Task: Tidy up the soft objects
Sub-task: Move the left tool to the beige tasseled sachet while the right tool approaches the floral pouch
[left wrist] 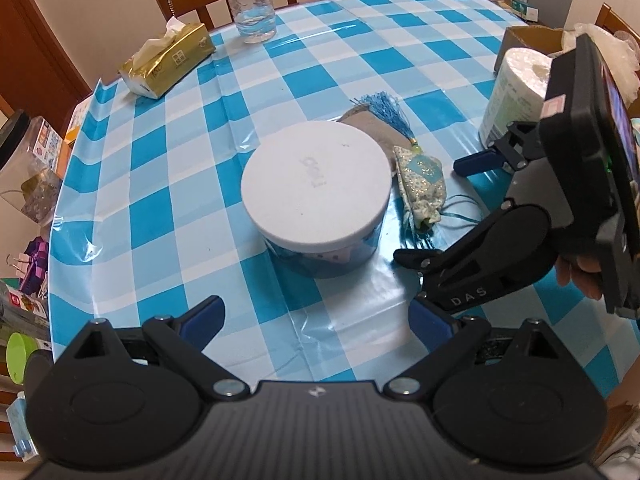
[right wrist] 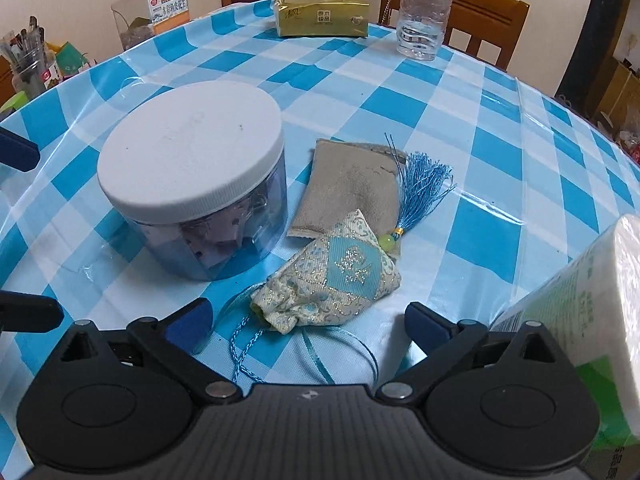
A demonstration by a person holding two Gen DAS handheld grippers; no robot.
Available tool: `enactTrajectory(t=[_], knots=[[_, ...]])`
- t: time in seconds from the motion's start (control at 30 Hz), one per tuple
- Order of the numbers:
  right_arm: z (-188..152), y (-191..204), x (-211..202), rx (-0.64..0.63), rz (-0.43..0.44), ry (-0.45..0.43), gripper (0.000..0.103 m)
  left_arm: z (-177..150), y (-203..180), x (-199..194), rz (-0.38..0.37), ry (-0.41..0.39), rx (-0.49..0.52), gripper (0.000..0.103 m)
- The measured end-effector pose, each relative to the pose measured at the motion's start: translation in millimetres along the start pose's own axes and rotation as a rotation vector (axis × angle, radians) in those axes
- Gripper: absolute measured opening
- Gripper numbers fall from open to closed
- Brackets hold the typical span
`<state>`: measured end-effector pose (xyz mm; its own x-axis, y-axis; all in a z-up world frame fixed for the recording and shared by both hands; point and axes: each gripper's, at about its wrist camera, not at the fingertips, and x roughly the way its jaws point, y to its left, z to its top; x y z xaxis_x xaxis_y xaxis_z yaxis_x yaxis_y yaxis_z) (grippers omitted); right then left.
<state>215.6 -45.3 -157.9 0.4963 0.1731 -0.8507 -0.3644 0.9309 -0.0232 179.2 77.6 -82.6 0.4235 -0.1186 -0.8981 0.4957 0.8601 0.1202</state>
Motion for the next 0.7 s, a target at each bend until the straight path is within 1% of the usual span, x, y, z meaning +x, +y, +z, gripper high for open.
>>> enactTrajectory(t=[0.2, 0.37, 0.43, 0.47, 0.5, 0.53, 0.6, 0.63, 0.7], knots=[[-5.7, 0.7, -2.1, 0.016, -0.01, -0.026, 0.103, 1.3, -0.6, 2.6, -0.006, 0.005, -0.006, 0.098], [-1.3, 1.6, -1.8, 0.051, -0.029, -0.005, 0.103, 1.4, 1.4, 2.4, -0.004, 0.003, -0.015, 0.098], [-0.5, 1.8, -2.8, 0.059, -0.036, -0.015, 0.098, 1.3, 2.2, 1.4, -0.005, 0.002, -0.017, 0.098], [0.1, 1.9, -3.4, 0.061, -0.037, -0.017, 0.094, 1.3, 2.3, 1.0, -0.006, 0.001, -0.015, 0.098], [0.6, 1.6, -4.6, 0.065, -0.045, -0.02, 0.088, 1.2, 2.1, 0.4, -0.006, 0.0, -0.014, 0.098], [1.6, 1.0, -5.6, 0.072, -0.049, -0.021, 0.085, 1.2, 2.0, -0.1, -0.006, 0.0, -0.011, 0.098], [2.6, -1.8, -8.2, 0.094, -0.055, -0.014, 0.075, 1.2, 1.7, -0.5, -0.008, 0.001, -0.003, 0.098], [2.4, -3.4, -9.4, 0.105, -0.055, -0.009, 0.074, 1.8, 2.1, -0.6, -0.007, 0.001, 0.0, 0.098], [1.5, -7.0, -11.7, 0.122, -0.072, 0.006, 0.065, 2.7, 2.3, -1.2, -0.007, 0.0, 0.01, 0.098]])
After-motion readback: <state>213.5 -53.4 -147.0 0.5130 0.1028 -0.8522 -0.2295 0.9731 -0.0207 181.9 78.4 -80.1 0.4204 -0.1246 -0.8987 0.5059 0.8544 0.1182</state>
